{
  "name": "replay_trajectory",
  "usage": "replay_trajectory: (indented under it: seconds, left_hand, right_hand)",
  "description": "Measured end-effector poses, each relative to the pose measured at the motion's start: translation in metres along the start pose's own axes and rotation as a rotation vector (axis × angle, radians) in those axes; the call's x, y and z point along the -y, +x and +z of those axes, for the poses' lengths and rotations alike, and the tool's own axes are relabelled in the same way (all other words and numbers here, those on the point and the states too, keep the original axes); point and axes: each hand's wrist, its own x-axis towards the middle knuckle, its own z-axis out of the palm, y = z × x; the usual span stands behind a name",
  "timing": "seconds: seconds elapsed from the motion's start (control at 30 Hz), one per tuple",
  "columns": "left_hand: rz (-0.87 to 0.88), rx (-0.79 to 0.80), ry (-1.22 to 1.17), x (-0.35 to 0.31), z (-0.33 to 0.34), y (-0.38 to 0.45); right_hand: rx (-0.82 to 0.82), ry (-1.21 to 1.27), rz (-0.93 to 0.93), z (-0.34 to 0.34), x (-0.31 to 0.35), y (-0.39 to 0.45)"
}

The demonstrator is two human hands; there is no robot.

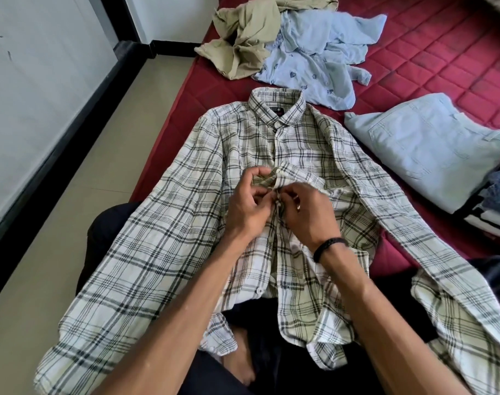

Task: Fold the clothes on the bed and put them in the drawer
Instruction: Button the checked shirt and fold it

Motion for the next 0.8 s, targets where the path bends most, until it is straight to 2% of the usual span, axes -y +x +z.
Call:
replay_trajectory:
  seconds: [0.13,0.27,0.33,0.43,0.5,0.57,0.63,0.7,0.77,0.8]
  left_hand:
    - [0.010,0.073,-0.080,-0.017,-0.003,0.042]
    - [0.068,0.083,0.028,-0.015,0.003,0.093]
    - [0.093,0.082,0.094,-0.006,0.006,0.114]
    - [0.047,0.077,0.285,0.003,0.009,0.128]
    - [-0.063,0.058,0.402,-0.002,0.010,0.123]
    - [0.007,0.066,0.455,-0.023,0.007,0.097]
    - [0.185,0.194,0.390,-0.053,-0.002,0.052]
    - [0.284,0.486,0.402,-0.078,-0.020,-0.006]
    - [0.373,0.704,0.708,-0.077,-0.037,-0.056]
    - [0.429,0.743,0.872,-0.072,-0.047,-0.073]
  right_hand:
    - [0.049,-0.034,-0.037,-0.017,-0.003,0.046]
    - [0.027,-0.188,0.022,-0.009,0.003,0.084]
    - [0.017,-0.127,0.105,-0.010,0.017,0.086]
    - [0.174,0.083,0.226,-0.026,0.042,0.045]
    - [0.269,0.043,0.235,-0.034,0.050,0.000]
    - [0.181,0.014,0.222,-0.040,0.048,-0.044]
    - [0.048,0.061,0.229,-0.050,0.040,-0.077]
    - [0.023,0.089,0.240,-0.062,0.030,-0.101]
    - [0.117,0.082,0.208,-0.072,0.020,-0.118]
    - [0.209,0.061,0.179,-0.075,0.016,-0.123]
